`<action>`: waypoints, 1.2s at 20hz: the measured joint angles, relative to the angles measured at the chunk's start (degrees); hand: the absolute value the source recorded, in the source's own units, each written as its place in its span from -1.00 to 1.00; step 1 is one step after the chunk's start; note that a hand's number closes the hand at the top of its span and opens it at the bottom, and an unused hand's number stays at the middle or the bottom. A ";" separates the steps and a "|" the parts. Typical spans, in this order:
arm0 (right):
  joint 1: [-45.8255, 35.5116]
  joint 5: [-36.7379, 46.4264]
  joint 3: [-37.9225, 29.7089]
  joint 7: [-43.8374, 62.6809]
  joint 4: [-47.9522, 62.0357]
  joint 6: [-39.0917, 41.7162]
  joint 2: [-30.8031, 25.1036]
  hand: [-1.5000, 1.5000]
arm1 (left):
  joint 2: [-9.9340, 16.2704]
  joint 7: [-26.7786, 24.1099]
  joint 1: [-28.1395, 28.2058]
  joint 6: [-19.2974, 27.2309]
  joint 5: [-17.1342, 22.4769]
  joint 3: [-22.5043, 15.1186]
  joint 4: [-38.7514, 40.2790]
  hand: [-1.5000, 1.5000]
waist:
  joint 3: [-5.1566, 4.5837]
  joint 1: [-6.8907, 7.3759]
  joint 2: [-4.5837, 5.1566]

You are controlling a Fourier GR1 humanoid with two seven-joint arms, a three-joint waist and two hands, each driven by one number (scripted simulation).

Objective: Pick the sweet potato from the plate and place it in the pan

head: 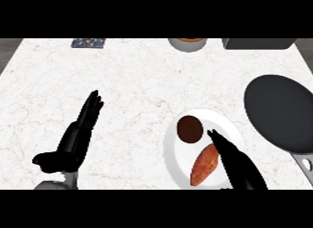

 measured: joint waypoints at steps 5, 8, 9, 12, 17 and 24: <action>-1.87 0.78 -3.02 -4.49 6.54 -0.47 2.86 -1.00 | -0.82 0.32 0.13 -0.92 -0.85 0.99 0.15 0.00 | -0.01 0.04 0.01; -1.68 2.09 -3.68 -5.64 8.89 -0.05 4.36 -1.00 | -1.20 0.84 0.70 -1.56 -1.08 1.87 -0.82 0.00 | 0.00 0.04 0.01; -2.09 2.08 -4.37 -6.02 10.07 0.38 4.62 -1.00 | -1.39 0.85 0.06 -1.74 -1.23 2.23 -0.16 0.00 | 0.00 0.03 0.01; -3.73 3.20 -5.08 -6.15 13.66 0.64 6.80 -1.00 | -2.57 2.21 1.12 -0.94 -2.81 0.98 -2.47 0.00 | -0.04 0.07 -0.02; -6.18 4.97 -4.87 -10.49 18.20 2.35 6.06 1.00 | -3.08 2.54 0.49 -1.29 -3.34 1.12 -1.90 0.00 | -0.56 0.01 -0.54; -6.96 9.51 -4.36 -13.01 19.33 1.71 5.80 1.00 | -2.81 1.40 0.18 -2.86 -3.05 2.68 -0.47 0.00 | -0.79 -0.10 -0.82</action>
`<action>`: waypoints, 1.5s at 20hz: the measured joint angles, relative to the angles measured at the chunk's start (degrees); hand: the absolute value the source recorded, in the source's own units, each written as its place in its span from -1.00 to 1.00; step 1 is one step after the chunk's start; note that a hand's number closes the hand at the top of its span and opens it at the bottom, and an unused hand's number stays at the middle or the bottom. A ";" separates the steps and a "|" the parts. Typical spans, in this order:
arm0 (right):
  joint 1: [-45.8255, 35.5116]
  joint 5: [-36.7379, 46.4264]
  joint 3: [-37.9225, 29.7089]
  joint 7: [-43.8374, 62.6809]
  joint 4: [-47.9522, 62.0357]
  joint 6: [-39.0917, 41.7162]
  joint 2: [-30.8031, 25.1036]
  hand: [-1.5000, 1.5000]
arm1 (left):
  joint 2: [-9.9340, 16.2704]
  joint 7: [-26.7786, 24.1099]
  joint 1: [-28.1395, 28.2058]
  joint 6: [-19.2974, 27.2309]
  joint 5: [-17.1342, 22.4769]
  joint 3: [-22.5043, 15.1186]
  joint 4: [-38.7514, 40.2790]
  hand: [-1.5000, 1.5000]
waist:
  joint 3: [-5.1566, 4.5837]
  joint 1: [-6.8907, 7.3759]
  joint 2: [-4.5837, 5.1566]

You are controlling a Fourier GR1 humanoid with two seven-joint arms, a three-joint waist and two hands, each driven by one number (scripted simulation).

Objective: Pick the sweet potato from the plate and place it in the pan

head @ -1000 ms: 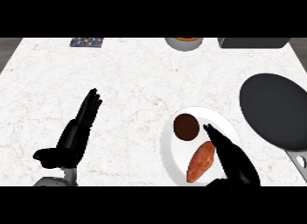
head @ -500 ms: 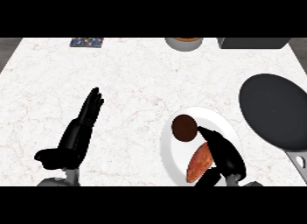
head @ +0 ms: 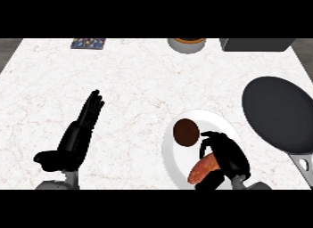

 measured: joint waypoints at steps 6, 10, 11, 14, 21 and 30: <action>1.69 4.35 -0.65 -2.57 -1.24 -4.84 0.21 1.00 | -0.89 0.14 -0.19 -0.02 -0.56 0.32 0.03 0.00 | 0.26 0.04 0.16; 2.71 8.45 -1.10 0.61 -4.73 -8.22 0.85 1.00 | -0.06 1.16 -0.12 -0.77 -0.08 1.22 -1.28 0.00 | 0.54 -0.01 0.46; 1.57 9.92 -1.13 3.27 -5.24 -8.36 2.11 1.00 | -0.09 1.14 0.02 -0.79 -0.26 1.07 -1.28 0.00 | 0.59 0.03 0.52; -3.17 15.08 -0.80 12.08 -5.03 -8.68 6.72 1.00 | -0.59 1.11 -0.13 -0.77 -0.41 0.74 -1.11 0.00 | 0.67 0.21 0.66; -12.32 28.52 -0.13 26.42 -8.36 -11.52 10.88 1.00 | -0.71 0.20 -0.10 -1.01 -0.52 1.15 0.07 0.00 | 0.73 0.14 0.67; -13.28 32.40 -4.26 31.53 -16.57 -16.71 11.32 1.00 | -1.30 0.43 0.36 -0.65 -1.26 1.01 -0.70 0.00 | 0.78 0.00 0.75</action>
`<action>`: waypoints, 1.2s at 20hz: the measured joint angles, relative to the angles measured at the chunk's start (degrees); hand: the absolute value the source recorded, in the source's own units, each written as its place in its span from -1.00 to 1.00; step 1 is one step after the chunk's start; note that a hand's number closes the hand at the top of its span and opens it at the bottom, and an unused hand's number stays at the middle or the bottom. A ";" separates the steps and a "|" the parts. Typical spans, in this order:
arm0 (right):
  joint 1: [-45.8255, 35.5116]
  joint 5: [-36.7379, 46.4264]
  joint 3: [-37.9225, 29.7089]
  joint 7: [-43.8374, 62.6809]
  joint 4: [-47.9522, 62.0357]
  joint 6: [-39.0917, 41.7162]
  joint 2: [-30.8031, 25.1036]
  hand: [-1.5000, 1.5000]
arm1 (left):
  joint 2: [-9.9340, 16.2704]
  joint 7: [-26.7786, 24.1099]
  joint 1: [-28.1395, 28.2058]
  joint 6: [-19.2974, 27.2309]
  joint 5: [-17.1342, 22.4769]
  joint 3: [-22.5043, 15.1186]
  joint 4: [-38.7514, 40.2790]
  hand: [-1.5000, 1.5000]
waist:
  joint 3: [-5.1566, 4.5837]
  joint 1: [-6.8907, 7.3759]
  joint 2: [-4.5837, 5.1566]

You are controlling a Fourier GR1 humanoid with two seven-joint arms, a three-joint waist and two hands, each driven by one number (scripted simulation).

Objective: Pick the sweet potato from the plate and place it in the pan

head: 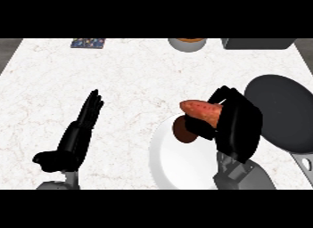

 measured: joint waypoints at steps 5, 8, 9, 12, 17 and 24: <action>1.26 -4.66 -7.92 -3.15 -0.36 -5.12 -1.69 1.00 | -0.22 -0.32 -0.03 -0.36 0.10 0.22 0.29 0.00 | 0.03 0.03 0.08; 2.31 -7.97 -13.11 -7.08 2.30 -9.85 -4.16 1.00 | -0.60 -1.99 0.50 -0.26 -0.47 0.01 1.05 0.00 | 0.03 0.10 0.14; 2.69 -8.74 -14.45 -8.32 3.03 -11.15 -4.91 1.00 | -0.57 -1.81 0.20 -0.42 -0.33 0.26 1.35 0.00 | 0.04 0.10 0.15; 3.45 -9.75 -18.37 -12.05 6.90 -15.83 -7.47 1.00 | -0.46 -2.26 0.22 -0.96 -0.24 0.44 1.89 0.00 | 0.04 0.15 0.17; 2.14 -11.30 -25.22 -18.58 16.60 -23.41 -13.15 1.00 | -0.37 -1.49 -0.30 -1.47 0.03 0.58 1.17 0.00 | 0.07 0.43 0.27; -3.50 -23.51 -33.52 -32.39 33.68 -35.37 -19.01 1.00 | -1.11 -1.17 -0.95 -1.02 -0.54 0.52 1.48 0.00 | 0.10 0.69 0.34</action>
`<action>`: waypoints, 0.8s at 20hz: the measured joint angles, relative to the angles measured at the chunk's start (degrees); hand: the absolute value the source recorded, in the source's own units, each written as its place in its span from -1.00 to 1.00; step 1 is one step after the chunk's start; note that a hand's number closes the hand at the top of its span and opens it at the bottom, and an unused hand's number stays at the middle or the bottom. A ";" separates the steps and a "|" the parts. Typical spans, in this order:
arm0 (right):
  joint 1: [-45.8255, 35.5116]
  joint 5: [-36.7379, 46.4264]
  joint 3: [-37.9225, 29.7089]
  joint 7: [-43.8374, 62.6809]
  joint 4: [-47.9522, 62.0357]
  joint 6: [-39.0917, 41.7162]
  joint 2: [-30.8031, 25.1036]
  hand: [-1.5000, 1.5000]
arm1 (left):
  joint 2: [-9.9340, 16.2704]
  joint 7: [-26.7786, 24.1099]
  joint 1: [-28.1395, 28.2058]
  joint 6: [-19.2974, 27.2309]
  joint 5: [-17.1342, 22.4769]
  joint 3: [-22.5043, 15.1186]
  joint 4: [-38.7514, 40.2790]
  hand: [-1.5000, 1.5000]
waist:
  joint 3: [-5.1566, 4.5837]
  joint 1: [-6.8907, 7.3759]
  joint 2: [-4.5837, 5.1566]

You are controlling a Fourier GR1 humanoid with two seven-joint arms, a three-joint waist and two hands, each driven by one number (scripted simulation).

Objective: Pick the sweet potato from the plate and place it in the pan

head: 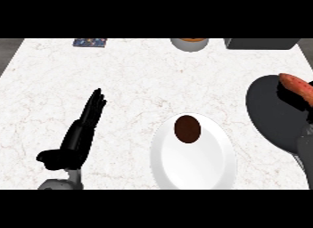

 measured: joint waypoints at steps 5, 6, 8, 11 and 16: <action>-5.81 -10.28 -4.77 -13.33 14.12 -3.20 -4.33 1.00 | -0.49 0.56 -0.99 0.25 -0.53 -0.04 0.62 0.00 | 0.02 0.25 0.09; -6.49 -11.80 -5.41 -13.85 16.47 -1.53 -4.79 -1.00 | -0.28 0.18 -0.91 -0.06 -0.45 0.05 0.80 0.00 | 0.03 0.52 0.20; -7.31 -13.28 -5.63 -12.63 20.48 4.22 -5.90 -1.00 | -0.10 0.13 -1.27 -0.35 -0.29 0.28 1.21 0.00 | 0.01 0.76 0.31; -9.23 -14.68 -5.06 -13.01 26.56 12.42 -7.19 -1.00 | 0.23 -0.13 -1.15 -0.98 -0.22 0.09 0.91 0.00 | 0.07 1.46 0.48; -14.07 -20.73 -8.23 -20.38 35.57 20.99 -8.06 -1.00 | 0.12 1.11 -1.60 -1.15 0.06 0.02 -0.17 0.00 | 0.17 1.90 0.65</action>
